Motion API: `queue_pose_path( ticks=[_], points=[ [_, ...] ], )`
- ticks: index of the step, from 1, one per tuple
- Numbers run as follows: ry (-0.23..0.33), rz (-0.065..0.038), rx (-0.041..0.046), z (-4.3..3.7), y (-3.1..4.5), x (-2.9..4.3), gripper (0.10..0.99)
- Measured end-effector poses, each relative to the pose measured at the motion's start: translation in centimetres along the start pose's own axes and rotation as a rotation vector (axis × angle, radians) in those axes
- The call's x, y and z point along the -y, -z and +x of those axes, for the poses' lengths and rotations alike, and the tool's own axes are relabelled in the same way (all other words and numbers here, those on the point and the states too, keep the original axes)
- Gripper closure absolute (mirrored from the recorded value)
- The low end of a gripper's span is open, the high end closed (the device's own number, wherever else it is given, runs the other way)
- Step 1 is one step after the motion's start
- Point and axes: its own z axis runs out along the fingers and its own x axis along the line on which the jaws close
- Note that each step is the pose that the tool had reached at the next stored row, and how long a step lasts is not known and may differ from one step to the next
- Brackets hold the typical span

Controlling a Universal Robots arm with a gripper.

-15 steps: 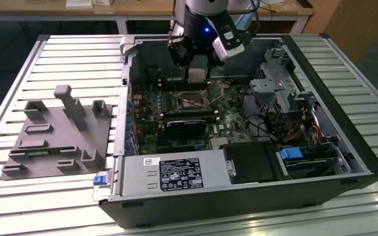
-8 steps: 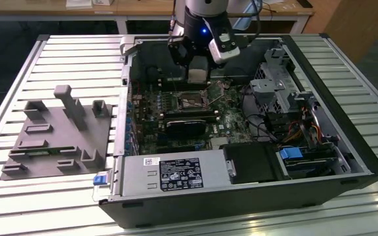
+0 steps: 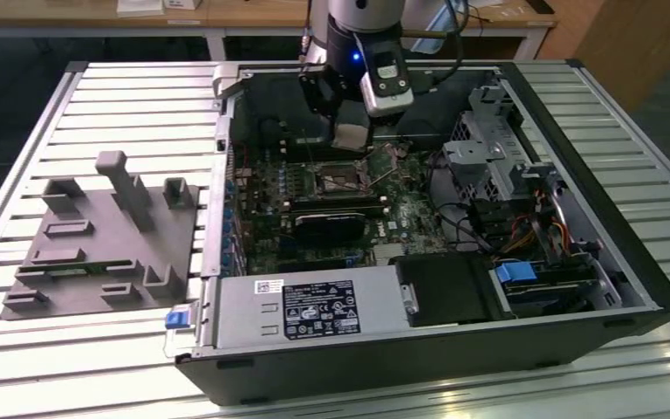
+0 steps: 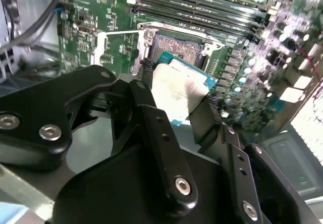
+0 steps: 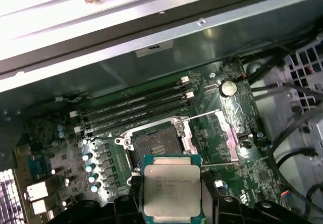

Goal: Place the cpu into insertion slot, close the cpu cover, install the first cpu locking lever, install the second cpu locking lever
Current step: 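Place the cpu into insertion slot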

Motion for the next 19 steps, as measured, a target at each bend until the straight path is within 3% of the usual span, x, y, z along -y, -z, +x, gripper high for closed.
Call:
queue_pose_path(
  ticks=[19],
  points=[
    [-0.343, -0.001, 0.0308, 0.0, -0.53, 0.05, 0.549]
  ],
)
